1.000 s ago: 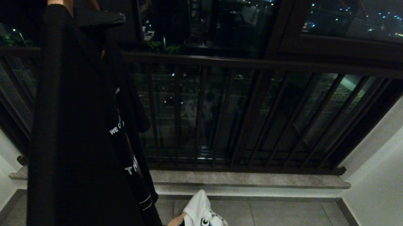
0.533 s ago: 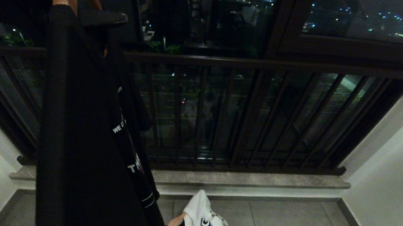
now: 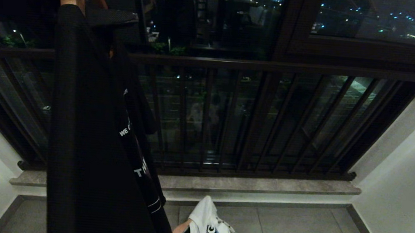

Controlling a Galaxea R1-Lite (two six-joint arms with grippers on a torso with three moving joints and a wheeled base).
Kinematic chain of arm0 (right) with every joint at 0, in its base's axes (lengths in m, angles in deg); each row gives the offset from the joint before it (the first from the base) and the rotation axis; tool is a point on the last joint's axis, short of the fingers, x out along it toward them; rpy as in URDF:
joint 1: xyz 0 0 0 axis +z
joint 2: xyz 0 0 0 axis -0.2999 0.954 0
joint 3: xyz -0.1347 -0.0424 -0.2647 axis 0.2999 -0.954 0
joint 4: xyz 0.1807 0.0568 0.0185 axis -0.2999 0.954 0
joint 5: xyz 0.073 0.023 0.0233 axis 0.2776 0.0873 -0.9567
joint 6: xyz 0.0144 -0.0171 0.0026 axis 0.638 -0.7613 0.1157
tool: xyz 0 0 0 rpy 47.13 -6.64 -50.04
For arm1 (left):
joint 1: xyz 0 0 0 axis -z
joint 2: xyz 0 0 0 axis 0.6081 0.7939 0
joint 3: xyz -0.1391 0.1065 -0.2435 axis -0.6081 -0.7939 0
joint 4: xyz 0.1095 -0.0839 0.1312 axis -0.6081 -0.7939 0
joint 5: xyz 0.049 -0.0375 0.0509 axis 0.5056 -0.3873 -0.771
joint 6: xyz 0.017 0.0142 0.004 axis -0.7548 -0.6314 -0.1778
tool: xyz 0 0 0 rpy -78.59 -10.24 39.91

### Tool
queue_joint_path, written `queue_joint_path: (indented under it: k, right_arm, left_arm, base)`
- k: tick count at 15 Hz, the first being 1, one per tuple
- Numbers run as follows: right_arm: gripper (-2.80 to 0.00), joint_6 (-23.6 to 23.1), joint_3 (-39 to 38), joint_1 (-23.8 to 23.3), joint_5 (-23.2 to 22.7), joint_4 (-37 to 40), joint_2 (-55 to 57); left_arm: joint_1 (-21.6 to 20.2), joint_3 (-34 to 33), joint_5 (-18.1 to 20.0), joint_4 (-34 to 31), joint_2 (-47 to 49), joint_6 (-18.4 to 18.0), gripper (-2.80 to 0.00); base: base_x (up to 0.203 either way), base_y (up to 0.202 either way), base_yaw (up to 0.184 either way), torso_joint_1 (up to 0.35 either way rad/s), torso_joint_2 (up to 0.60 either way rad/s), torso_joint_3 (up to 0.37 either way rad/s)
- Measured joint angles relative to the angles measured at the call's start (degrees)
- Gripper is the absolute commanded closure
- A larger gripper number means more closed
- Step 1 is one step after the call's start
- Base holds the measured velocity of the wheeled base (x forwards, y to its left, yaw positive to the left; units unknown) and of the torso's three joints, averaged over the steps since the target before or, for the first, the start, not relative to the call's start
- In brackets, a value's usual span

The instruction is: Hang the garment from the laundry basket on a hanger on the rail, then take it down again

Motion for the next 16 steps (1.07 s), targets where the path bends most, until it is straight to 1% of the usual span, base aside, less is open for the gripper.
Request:
queue_joint_path:
  k: [1, 2, 16]
  right_arm:
    - [0.00, 0.0, 0.0, 0.0, 0.0, 0.0, 0.0]
    - [0.00, 0.0, 0.0, 0.0, 0.0, 0.0, 0.0]
    - [0.00, 0.0, 0.0, 0.0, 0.0, 0.0, 0.0]
  left_arm:
    - [0.0, 0.2, 0.0, 0.0, 0.2, 0.0, -2.80]
    - [0.1, 0.2, -0.1, 0.0, 0.4, 0.0, 0.00]
    - [1.0, 0.0, -0.1, 0.4, 0.5, 0.0, 0.00]
  base:
    - [0.000, 0.000, 0.000, 0.000, 0.00, 0.000]
    - [0.000, 0.000, 0.000, 0.000, 0.00, 0.000]
    - [0.000, 0.000, 0.000, 0.000, 0.00, 0.000]
